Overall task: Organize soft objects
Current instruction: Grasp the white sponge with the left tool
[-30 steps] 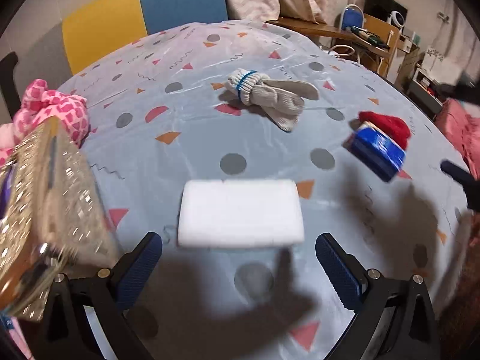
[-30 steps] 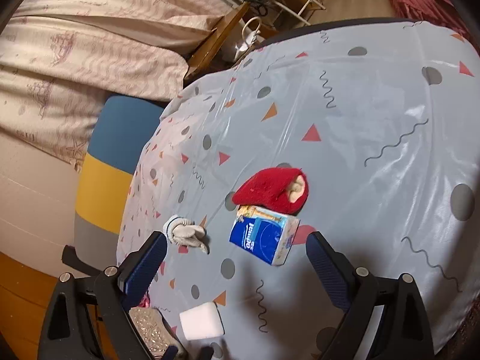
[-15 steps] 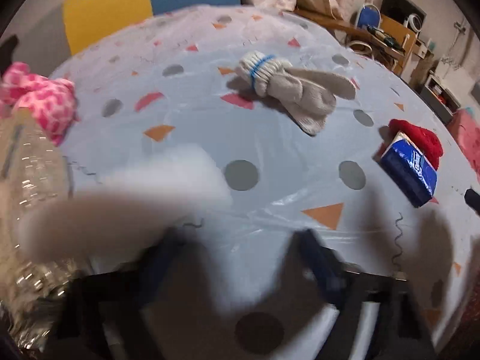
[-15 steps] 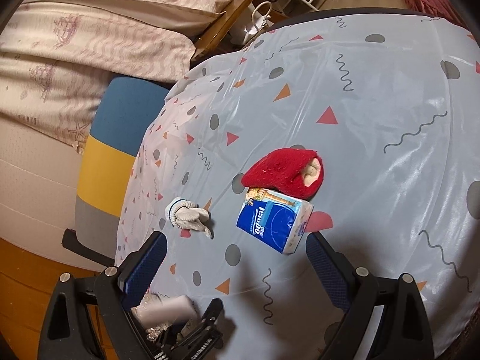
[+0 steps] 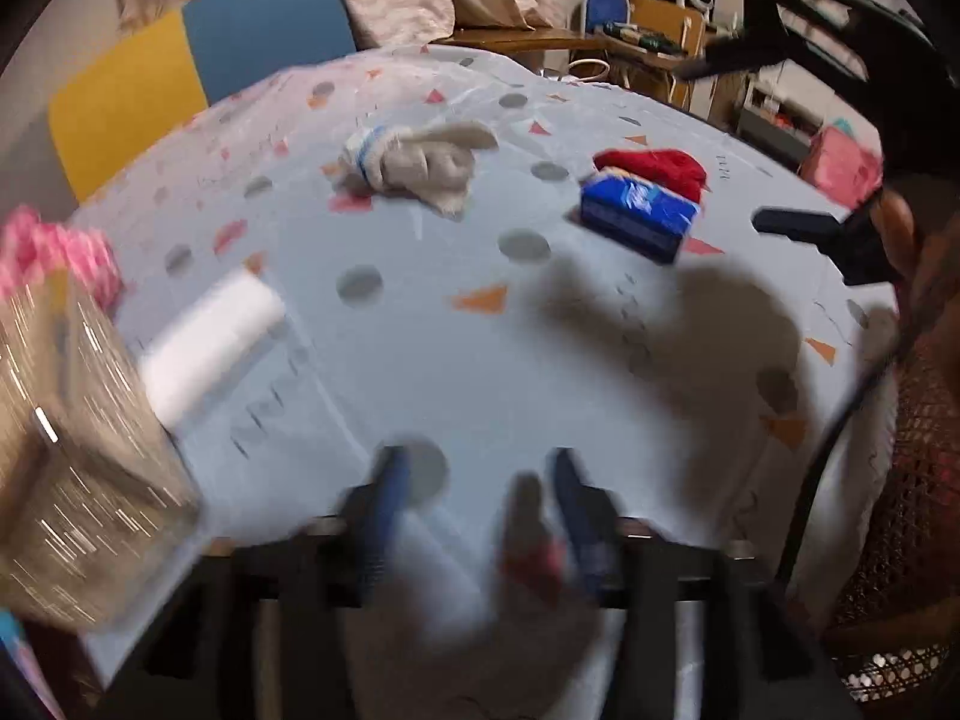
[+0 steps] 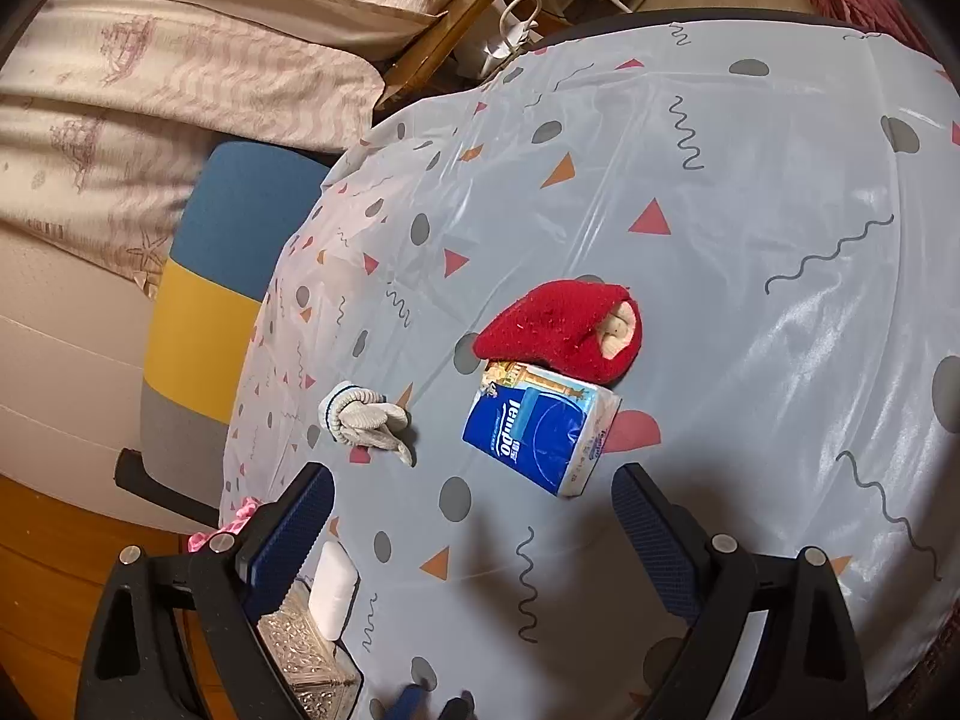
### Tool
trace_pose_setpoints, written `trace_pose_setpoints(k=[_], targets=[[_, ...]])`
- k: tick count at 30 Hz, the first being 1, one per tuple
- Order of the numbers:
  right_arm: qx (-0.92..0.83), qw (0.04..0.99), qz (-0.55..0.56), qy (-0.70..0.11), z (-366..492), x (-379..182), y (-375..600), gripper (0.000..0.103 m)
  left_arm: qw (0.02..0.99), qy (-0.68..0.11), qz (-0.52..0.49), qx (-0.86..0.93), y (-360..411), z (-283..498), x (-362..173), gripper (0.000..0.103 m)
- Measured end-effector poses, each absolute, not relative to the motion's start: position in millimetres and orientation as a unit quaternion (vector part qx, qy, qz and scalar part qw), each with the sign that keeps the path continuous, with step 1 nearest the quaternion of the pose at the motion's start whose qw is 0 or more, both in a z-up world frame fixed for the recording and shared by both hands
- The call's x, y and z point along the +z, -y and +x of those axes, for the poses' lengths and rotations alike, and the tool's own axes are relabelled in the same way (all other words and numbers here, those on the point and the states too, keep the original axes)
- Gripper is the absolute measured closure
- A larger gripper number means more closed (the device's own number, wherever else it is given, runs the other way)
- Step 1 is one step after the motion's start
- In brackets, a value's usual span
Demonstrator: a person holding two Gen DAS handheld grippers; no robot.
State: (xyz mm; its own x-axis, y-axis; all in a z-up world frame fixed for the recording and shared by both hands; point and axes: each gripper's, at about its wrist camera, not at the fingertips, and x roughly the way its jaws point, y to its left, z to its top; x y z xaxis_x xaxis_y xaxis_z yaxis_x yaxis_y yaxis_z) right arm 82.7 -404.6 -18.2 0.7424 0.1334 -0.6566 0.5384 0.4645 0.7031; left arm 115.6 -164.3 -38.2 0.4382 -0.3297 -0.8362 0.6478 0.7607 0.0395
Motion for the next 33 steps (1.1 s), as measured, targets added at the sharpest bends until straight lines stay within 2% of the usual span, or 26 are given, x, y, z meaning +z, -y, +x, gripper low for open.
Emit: trace_pose_setpoints(k=[2,4,6,10,14,17,24,26,27,28,29,30,31,33], targets=[[-0.13,0.785,0.504,-0.337,82,-19,405,0.007,0.832,-0.429,0.202,-0.288,171,127,-17,0.027],[-0.127,0.781,0.51,-0.337,82,-21,406,0.007,0.829,-0.431,0.219,-0.282,177,148,2,0.015],[-0.123,0.778,0.515,-0.338,82,-23,406,0.007,0.821,-0.438,0.248,-0.269,182,168,16,0.011],[-0.113,0.771,0.527,-0.339,83,-26,407,0.007,0.791,-0.472,0.31,-0.236,190,218,25,0.01],[-0.106,0.763,0.537,-0.343,83,-30,408,0.007,0.743,-0.519,0.362,-0.219,187,253,1,0.01],[-0.099,0.758,0.545,-0.344,84,-32,408,0.007,0.709,-0.553,0.381,-0.213,180,266,-22,0.01],[-0.086,0.754,0.553,-0.345,86,-34,407,0.007,0.688,-0.574,0.396,-0.201,179,287,-50,0.011],[-0.083,0.754,0.553,-0.346,87,-34,407,0.007,0.683,-0.585,0.391,-0.198,180,292,-58,0.033],[-0.083,0.754,0.553,-0.346,88,-34,407,0.007,0.678,-0.591,0.39,-0.198,181,293,-62,0.033],[-0.082,0.754,0.552,-0.346,88,-34,406,0.007,0.671,-0.6,0.388,-0.199,182,294,-67,0.039],[-0.082,0.754,0.552,-0.345,88,-34,406,0.007,0.673,-0.597,0.389,-0.197,182,293,-67,0.05],[-0.082,0.754,0.552,-0.345,88,-34,406,0.007,0.675,-0.594,0.388,-0.201,184,292,-66,0.052],[-0.083,0.755,0.552,-0.344,88,-34,406,0.007,0.678,-0.59,0.389,-0.203,186,292,-65,0.059],[-0.083,0.757,0.549,-0.344,89,-33,406,0.007,0.688,-0.586,0.375,-0.206,187,288,-58,0.063]])
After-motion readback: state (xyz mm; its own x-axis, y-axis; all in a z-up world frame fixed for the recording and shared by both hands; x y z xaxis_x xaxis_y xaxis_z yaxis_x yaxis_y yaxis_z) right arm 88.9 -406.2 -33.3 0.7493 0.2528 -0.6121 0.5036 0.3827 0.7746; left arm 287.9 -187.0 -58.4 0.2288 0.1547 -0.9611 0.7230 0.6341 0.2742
